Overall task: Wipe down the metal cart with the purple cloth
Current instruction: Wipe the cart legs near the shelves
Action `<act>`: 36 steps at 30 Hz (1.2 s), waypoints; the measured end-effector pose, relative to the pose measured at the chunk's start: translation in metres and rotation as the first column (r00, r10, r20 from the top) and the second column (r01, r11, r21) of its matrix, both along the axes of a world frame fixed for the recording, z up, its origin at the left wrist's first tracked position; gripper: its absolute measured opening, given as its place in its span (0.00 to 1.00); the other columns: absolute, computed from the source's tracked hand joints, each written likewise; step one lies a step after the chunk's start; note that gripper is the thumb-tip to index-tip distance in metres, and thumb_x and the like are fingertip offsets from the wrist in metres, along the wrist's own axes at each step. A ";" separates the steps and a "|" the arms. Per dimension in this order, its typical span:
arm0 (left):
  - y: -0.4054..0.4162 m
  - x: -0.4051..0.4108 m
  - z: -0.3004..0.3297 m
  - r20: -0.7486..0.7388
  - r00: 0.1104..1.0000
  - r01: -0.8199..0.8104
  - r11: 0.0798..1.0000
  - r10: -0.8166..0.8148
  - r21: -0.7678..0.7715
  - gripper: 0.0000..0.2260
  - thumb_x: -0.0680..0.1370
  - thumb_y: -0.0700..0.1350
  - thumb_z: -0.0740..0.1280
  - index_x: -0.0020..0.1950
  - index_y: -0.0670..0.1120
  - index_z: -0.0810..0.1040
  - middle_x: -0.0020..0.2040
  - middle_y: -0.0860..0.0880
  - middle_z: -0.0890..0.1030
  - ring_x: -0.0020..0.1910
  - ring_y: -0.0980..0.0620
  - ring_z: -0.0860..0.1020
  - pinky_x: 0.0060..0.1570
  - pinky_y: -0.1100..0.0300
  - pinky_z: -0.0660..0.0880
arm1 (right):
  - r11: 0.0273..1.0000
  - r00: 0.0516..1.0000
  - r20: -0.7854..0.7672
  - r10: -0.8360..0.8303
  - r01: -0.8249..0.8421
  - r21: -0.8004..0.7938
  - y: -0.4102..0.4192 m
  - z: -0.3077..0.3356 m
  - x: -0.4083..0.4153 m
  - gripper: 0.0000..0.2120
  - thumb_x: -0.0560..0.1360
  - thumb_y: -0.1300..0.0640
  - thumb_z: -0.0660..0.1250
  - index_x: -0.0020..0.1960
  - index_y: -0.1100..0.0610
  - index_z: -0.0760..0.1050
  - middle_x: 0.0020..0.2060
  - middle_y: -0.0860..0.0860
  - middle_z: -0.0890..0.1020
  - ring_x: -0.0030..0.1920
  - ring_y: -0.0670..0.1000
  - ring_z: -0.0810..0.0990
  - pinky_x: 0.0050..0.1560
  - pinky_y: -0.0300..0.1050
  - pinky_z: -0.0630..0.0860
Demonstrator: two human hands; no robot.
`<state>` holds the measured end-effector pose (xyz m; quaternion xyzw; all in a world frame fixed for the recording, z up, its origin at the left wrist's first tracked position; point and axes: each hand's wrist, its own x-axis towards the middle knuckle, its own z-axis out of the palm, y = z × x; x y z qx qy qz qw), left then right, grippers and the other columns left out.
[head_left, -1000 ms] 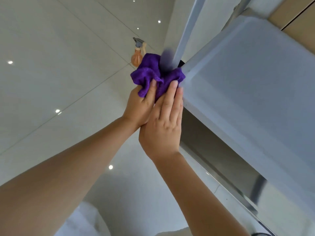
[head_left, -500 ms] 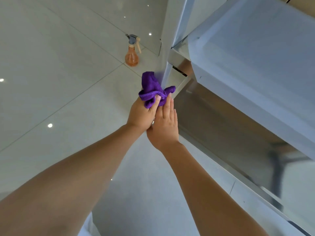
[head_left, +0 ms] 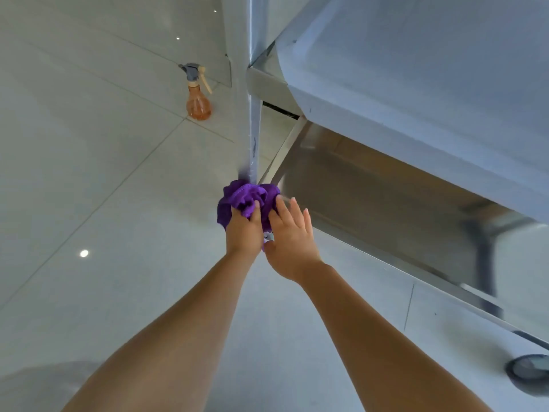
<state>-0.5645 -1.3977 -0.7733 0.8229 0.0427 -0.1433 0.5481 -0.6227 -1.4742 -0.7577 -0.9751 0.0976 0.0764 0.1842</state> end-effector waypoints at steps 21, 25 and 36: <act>-0.109 -0.264 0.215 0.225 0.551 0.818 0.467 -0.803 -0.337 0.02 0.77 0.53 0.63 0.45 0.58 0.71 0.37 0.59 0.77 0.38 0.62 0.76 0.35 0.76 0.68 | 0.733 0.712 0.192 -0.675 0.620 0.279 -0.118 0.229 -0.302 0.17 0.70 0.67 0.67 0.56 0.55 0.75 0.51 0.47 0.75 0.51 0.42 0.75 0.52 0.30 0.70; -0.163 -0.311 0.276 0.416 0.436 0.895 0.337 -0.798 -0.293 0.12 0.74 0.59 0.61 0.53 0.57 0.73 0.43 0.57 0.78 0.43 0.60 0.77 0.43 0.64 0.75 | 0.671 0.551 0.387 -0.740 0.644 0.367 -0.153 0.286 -0.358 0.21 0.69 0.72 0.67 0.46 0.44 0.72 0.45 0.46 0.75 0.45 0.40 0.74 0.45 0.30 0.68; -0.293 -0.405 0.361 0.719 0.289 0.950 0.281 -0.632 -0.136 0.24 0.71 0.64 0.57 0.63 0.54 0.69 0.51 0.55 0.77 0.49 0.55 0.78 0.48 0.52 0.78 | 0.632 0.242 0.627 -0.740 0.567 0.528 -0.259 0.352 -0.445 0.11 0.64 0.54 0.65 0.45 0.45 0.72 0.49 0.54 0.77 0.46 0.48 0.76 0.47 0.41 0.74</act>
